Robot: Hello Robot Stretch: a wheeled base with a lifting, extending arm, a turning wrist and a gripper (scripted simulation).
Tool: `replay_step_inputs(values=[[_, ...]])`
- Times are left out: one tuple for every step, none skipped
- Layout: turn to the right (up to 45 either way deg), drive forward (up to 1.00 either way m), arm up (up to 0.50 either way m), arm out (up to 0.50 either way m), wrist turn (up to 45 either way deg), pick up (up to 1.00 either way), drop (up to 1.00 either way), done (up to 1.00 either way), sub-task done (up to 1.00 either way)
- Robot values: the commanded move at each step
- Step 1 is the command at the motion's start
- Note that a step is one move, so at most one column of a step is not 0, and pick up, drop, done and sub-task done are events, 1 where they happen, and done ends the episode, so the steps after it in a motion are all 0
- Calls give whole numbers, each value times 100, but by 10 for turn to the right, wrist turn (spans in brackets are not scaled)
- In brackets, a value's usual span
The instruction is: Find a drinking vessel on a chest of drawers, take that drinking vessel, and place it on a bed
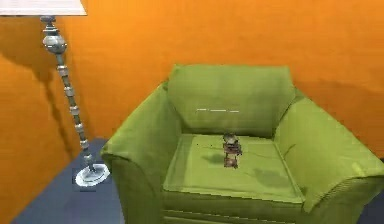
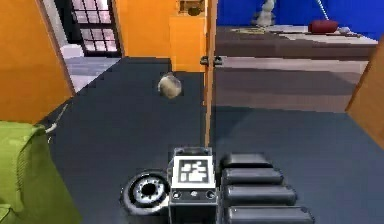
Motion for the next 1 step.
replay_step_inputs(values=[[0, 10, 0, 0, 0, 0, 0, 0, 0]])
